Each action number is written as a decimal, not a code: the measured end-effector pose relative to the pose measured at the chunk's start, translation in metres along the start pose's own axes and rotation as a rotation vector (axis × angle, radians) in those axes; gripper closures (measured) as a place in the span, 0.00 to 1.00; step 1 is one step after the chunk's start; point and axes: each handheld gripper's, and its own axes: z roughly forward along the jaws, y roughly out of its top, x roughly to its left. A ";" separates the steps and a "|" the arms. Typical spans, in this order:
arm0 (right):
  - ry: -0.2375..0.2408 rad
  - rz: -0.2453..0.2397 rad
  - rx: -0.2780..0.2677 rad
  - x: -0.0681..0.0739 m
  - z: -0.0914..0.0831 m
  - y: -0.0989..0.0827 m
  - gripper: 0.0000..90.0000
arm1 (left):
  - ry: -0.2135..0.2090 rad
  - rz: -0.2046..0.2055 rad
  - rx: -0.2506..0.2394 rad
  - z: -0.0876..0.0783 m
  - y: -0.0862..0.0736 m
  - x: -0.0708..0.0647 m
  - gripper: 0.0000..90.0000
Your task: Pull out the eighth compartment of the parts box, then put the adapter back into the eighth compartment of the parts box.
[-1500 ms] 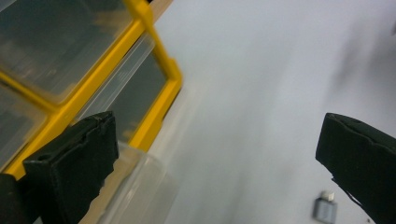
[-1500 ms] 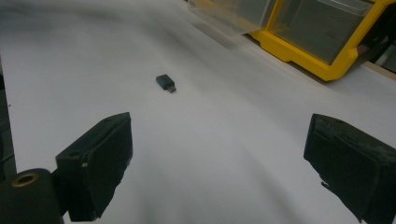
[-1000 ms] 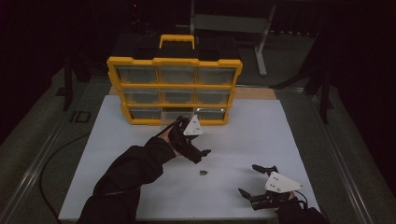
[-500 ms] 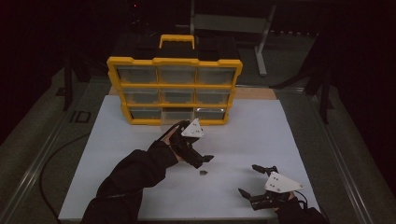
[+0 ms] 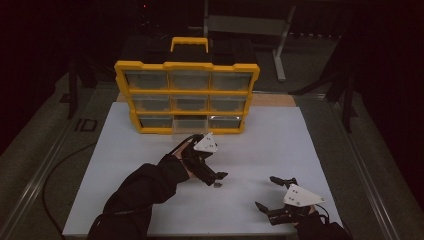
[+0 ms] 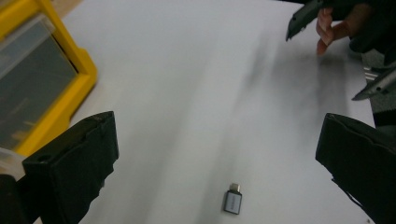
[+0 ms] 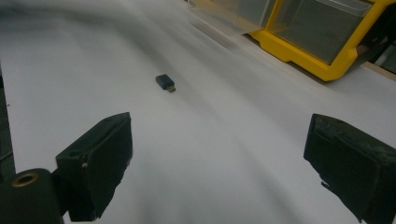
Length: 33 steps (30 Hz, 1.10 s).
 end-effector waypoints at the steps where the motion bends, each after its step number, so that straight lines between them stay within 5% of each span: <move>1: 0.000 0.001 0.000 0.000 0.000 0.000 0.09 | -0.005 0.000 0.007 0.001 -0.001 -0.001 0.00; 33: 0.002 0.001 0.002 0.000 0.000 0.000 0.09 | -0.042 -0.004 0.133 0.032 -0.033 -0.011 0.00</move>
